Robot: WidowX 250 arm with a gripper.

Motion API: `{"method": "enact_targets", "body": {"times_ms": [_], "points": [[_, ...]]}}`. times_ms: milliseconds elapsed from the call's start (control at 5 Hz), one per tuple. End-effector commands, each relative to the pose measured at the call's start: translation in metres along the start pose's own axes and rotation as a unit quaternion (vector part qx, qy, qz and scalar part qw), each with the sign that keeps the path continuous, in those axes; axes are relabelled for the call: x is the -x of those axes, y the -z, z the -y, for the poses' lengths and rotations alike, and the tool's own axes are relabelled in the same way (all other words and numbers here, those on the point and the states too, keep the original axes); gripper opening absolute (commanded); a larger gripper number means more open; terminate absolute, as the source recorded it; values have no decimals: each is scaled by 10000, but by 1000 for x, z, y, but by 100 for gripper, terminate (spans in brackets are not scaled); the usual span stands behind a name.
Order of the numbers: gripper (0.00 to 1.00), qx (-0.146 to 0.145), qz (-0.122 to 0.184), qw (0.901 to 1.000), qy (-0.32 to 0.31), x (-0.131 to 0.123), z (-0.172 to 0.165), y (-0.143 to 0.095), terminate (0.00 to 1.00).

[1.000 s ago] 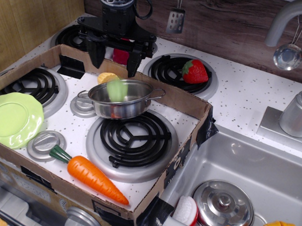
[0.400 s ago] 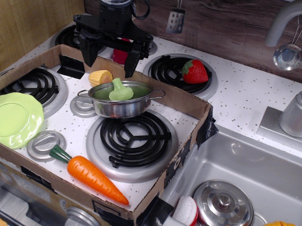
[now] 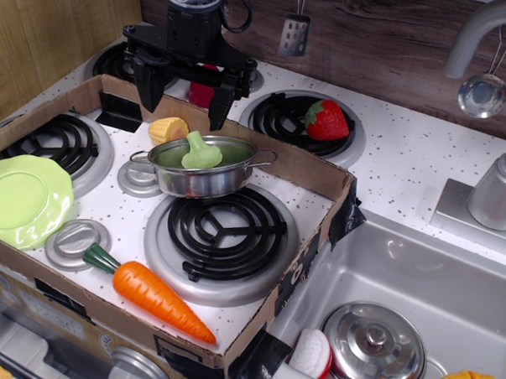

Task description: Put broccoli in pot

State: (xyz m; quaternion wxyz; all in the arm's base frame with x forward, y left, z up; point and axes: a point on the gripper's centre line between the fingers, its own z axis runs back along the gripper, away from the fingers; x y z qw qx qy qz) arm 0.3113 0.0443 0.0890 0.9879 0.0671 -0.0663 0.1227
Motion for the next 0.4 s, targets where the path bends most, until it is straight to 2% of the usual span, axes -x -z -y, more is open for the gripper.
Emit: {"method": "enact_targets", "body": {"times_ms": [0, 200], "points": [[100, 24, 249, 9997, -15, -15, 0, -13, 0], [100, 24, 249, 9997, -15, -15, 0, -13, 100]]}}
